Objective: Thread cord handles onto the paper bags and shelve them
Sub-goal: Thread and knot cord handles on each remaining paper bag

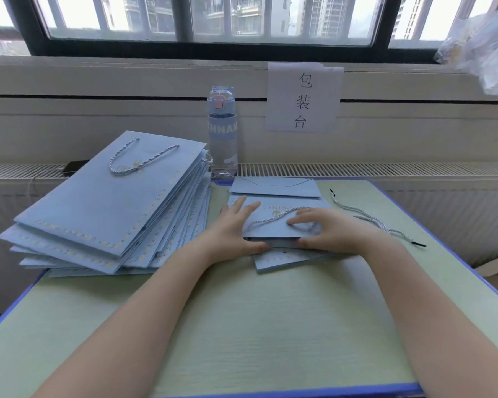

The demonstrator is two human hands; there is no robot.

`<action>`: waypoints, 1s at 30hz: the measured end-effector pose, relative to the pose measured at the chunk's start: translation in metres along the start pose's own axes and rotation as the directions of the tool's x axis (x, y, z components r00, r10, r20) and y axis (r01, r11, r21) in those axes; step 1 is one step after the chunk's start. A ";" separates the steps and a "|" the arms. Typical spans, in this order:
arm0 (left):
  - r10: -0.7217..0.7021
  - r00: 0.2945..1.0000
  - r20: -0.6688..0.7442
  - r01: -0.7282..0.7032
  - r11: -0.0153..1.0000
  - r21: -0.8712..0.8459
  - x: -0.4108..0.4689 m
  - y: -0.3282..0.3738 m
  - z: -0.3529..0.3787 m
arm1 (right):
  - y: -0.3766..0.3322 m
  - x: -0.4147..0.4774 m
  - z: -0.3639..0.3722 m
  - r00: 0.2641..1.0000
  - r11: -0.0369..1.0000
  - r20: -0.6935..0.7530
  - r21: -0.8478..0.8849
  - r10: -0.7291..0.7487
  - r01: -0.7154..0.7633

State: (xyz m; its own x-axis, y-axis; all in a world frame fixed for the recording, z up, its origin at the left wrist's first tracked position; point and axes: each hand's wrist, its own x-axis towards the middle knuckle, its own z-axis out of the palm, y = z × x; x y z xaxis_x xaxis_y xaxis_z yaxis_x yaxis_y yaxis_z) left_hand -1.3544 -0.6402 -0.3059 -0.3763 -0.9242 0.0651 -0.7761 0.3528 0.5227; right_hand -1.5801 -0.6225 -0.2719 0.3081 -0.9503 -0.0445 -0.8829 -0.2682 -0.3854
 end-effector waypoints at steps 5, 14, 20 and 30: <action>0.181 0.924 -0.336 -0.238 0.961 -0.138 0.001 0.001 -0.007 | -0.002 -0.001 -0.010 0.873 0.981 -0.485 0.138 -0.050 0.133; 0.090 0.662 -0.744 -0.218 0.973 -0.077 -0.001 0.002 -0.006 | 0.001 0.001 -0.009 0.779 0.930 -0.562 0.044 -0.279 0.365; 0.171 0.538 -0.826 -0.252 0.967 0.036 0.000 0.008 -0.009 | -0.006 0.004 -0.004 0.472 0.877 -0.770 -0.230 -0.429 0.422; 0.345 0.516 -0.784 -0.312 0.928 0.204 0.000 0.003 -0.008 | 0.011 0.010 -0.007 0.514 0.903 -0.764 -0.206 -0.390 0.378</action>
State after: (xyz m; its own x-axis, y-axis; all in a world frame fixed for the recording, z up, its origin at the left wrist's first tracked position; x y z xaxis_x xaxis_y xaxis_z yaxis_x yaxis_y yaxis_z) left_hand -1.3528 -0.6401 -0.2969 -0.0655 -0.4697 0.8804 -0.7061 0.6452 0.2917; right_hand -1.5893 -0.6361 -0.2705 0.2322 -0.5049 0.8314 -0.7537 -0.6337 -0.1743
